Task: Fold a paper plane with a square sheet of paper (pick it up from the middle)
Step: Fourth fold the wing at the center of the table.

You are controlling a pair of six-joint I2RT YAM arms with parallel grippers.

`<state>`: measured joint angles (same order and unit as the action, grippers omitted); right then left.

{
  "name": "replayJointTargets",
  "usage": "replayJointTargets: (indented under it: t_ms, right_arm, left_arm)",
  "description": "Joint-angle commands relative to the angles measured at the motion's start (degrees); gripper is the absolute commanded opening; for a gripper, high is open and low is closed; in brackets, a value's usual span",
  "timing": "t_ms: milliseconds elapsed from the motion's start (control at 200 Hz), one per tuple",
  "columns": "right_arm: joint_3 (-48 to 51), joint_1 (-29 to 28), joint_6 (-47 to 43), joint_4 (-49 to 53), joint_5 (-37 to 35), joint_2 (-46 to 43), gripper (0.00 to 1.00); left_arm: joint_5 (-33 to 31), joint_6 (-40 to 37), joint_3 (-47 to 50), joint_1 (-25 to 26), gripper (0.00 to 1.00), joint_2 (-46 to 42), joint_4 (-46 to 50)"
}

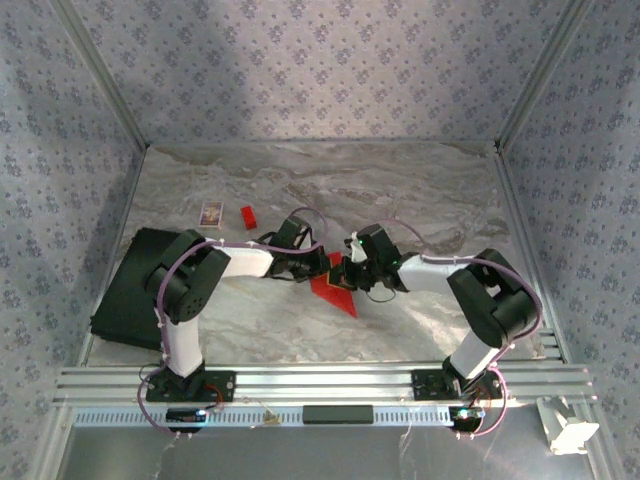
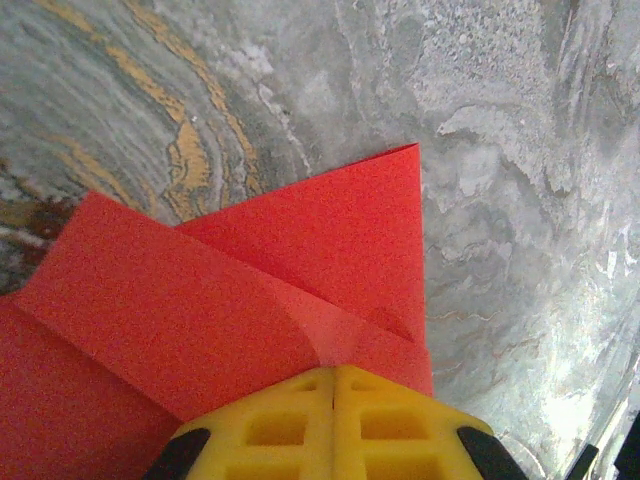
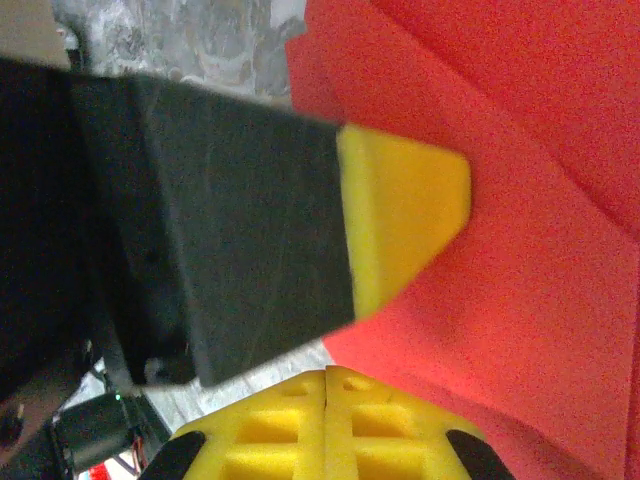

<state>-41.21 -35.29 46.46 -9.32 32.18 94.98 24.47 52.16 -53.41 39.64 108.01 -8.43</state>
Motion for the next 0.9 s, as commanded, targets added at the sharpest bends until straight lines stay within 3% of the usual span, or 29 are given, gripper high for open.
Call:
replayJointTargets:
  t_ms: [0, 255, 695, 895]
  right_arm:
    - [-0.70, -0.30, -1.77, 4.81, -1.24, 4.10, 0.00]
    - [7.18, -0.57, 0.28, -0.35, -1.00, 3.08, 0.00]
    - [21.00, 0.32, 2.54, -3.29, -0.35, -8.32, 0.00]
    - [26.87, 0.34, 2.72, 0.39, -2.43, -15.05, 0.00]
  left_arm:
    - [-2.42, 0.22, 1.82, -0.17, 0.05, 1.42, 3.70]
    - [-2.58, 0.05, 2.20, -0.38, 0.02, 1.83, 3.68]
    - [-2.90, 0.40, 2.69, -0.97, 0.02, 2.56, 3.81]
    - [-2.77, 0.48, 2.78, -0.97, 0.02, 2.56, 3.71]
